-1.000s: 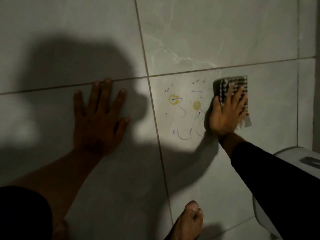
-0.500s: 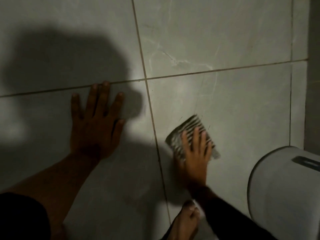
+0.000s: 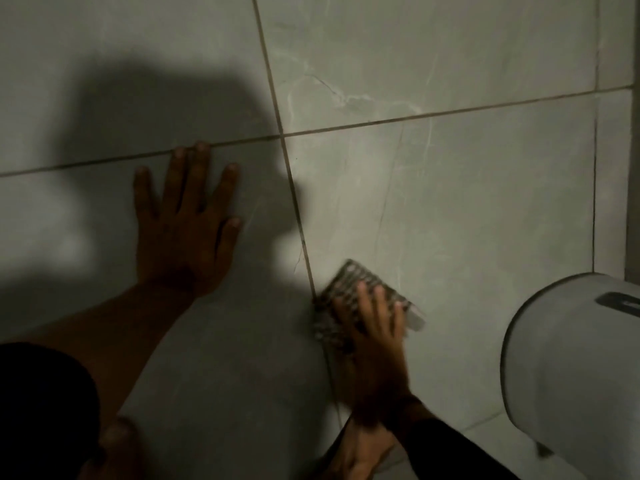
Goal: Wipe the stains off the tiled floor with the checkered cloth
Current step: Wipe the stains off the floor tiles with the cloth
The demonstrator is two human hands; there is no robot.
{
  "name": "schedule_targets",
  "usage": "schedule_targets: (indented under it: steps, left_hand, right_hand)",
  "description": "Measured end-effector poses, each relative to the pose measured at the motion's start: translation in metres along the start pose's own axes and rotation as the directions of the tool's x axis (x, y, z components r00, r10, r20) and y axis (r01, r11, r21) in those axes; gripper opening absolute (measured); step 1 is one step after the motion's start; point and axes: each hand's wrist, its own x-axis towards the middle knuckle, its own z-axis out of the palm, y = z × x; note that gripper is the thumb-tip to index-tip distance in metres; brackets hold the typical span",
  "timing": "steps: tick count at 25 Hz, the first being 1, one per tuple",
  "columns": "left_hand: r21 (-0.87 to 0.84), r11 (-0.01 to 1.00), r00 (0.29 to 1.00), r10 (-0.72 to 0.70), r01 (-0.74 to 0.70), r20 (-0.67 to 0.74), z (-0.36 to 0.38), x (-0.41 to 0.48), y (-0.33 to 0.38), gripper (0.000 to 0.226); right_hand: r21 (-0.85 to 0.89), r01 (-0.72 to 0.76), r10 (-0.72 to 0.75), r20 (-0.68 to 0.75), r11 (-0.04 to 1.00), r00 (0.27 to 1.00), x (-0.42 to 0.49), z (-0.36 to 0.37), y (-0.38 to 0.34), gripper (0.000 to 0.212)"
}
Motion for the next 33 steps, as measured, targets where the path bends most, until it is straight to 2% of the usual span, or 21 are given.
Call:
schedule_targets:
  steps: [1,2,3,4,6,7,10,13,15,17,19,20,22,23,24,25,27,29,31,32,33]
  left_hand:
    - [0.002,1.0,1.0,0.003,-0.003,0.002,0.0,0.0,0.0,0.072]
    - [0.002,1.0,1.0,0.004,-0.004,0.0,0.0,0.001,0.0,0.072]
    - [0.002,1.0,1.0,0.001,-0.001,-0.006,0.0,0.001,-0.001,0.072]
    - [0.004,1.0,1.0,-0.002,0.002,-0.011,-0.001,0.001,-0.001,0.072]
    - [-0.005,1.0,1.0,0.004,-0.004,-0.013,-0.002,0.0,-0.001,0.071]
    - [-0.003,1.0,1.0,0.005,-0.005,-0.021,-0.002,0.001,0.0,0.07]
    - [0.008,1.0,0.999,0.008,-0.008,-0.034,0.001,0.001,-0.002,0.071]
    - [0.024,1.0,0.998,0.021,-0.02,-0.052,0.003,0.0,-0.001,0.073]
    - [0.031,0.999,0.998,0.011,-0.009,-0.057,0.005,0.002,-0.002,0.069]
    - [0.029,0.999,0.999,0.02,-0.019,-0.045,0.005,0.0,-0.002,0.07]
    - [0.031,0.999,0.999,0.025,-0.024,-0.047,0.005,0.0,-0.004,0.07]
    - [0.021,0.999,0.999,0.026,-0.025,-0.04,0.006,0.0,-0.004,0.07]
    - [0.016,1.0,0.999,0.022,-0.021,-0.043,0.004,0.0,-0.003,0.07]
    - [0.023,1.0,0.999,0.016,-0.015,-0.044,0.004,0.0,-0.002,0.07]
    - [0.028,1.0,0.999,0.014,-0.013,-0.035,0.004,0.0,-0.002,0.07]
    - [0.026,1.0,0.999,0.018,-0.017,-0.03,0.004,0.0,-0.002,0.071]
    - [0.026,0.999,0.998,0.03,-0.029,-0.048,0.003,0.001,0.0,0.071]
    - [0.018,1.0,0.999,0.018,-0.017,-0.049,0.005,0.002,-0.001,0.069]
    - [0.007,1.0,0.999,0.005,-0.005,-0.039,0.005,0.0,-0.003,0.07]
    - [0.009,1.0,0.999,0.005,-0.005,-0.037,0.005,0.0,-0.002,0.072]
    - [0.012,1.0,0.999,0.006,-0.005,-0.033,0.005,-0.001,-0.003,0.073]
  right_hand:
    - [0.019,-0.213,0.214,-0.011,0.977,0.977,-0.007,-0.003,0.025,0.078]
    - [0.041,-0.395,0.396,-0.014,0.918,0.918,-0.011,-0.005,0.037,0.079]
    - [0.053,-0.489,0.49,-0.011,0.871,0.872,-0.014,-0.005,0.034,0.08]
    - [0.034,-0.469,0.469,-0.005,0.883,0.883,-0.019,-0.001,0.018,0.081]
    - [0.004,-0.217,0.216,0.046,0.976,0.975,-0.029,0.005,-0.035,0.093]
    - [0.022,-0.099,0.098,0.041,0.995,0.994,-0.023,0.005,-0.055,0.099]
    - [0.096,0.022,-0.015,-0.074,0.995,0.997,0.049,-0.015,-0.073,0.093]
    - [0.067,0.258,-0.241,-0.193,0.964,0.951,0.16,-0.054,-0.075,0.075]
    - [0.046,0.288,-0.267,-0.259,0.956,0.928,0.229,-0.076,-0.067,0.069]
    - [0.036,0.168,-0.151,-0.286,0.985,0.946,0.272,-0.098,-0.035,0.067]
    - [0.065,-0.105,0.119,-0.281,0.992,0.952,0.29,-0.113,0.02,0.065]
    - [0.091,-0.261,0.276,-0.26,0.961,0.925,0.293,-0.121,0.055,0.064]
    - [0.228,-0.507,0.547,-0.172,0.831,0.82,0.297,-0.138,0.097,0.064]
    - [0.265,-0.58,0.625,-0.14,0.771,0.768,0.301,-0.141,0.096,0.064]
    - [0.264,-0.594,0.64,-0.141,0.76,0.756,0.305,-0.14,0.08,0.065]
    - [0.24,-0.527,0.57,-0.171,0.815,0.803,0.305,-0.136,0.051,0.065]
    - [0.135,-0.145,0.177,-0.262,0.98,0.949,0.287,-0.117,-0.019,0.064]
    - [0.023,0.238,-0.225,-0.246,0.971,0.943,0.244,-0.093,-0.065,0.069]
    - [-0.032,0.333,-0.334,-0.15,0.942,0.93,0.205,-0.086,-0.046,0.075]
    - [-0.038,0.297,-0.299,-0.139,0.954,0.944,0.199,-0.088,-0.014,0.074]
    - [-0.017,0.191,-0.192,-0.156,0.981,0.969,0.202,-0.093,0.023,0.07]
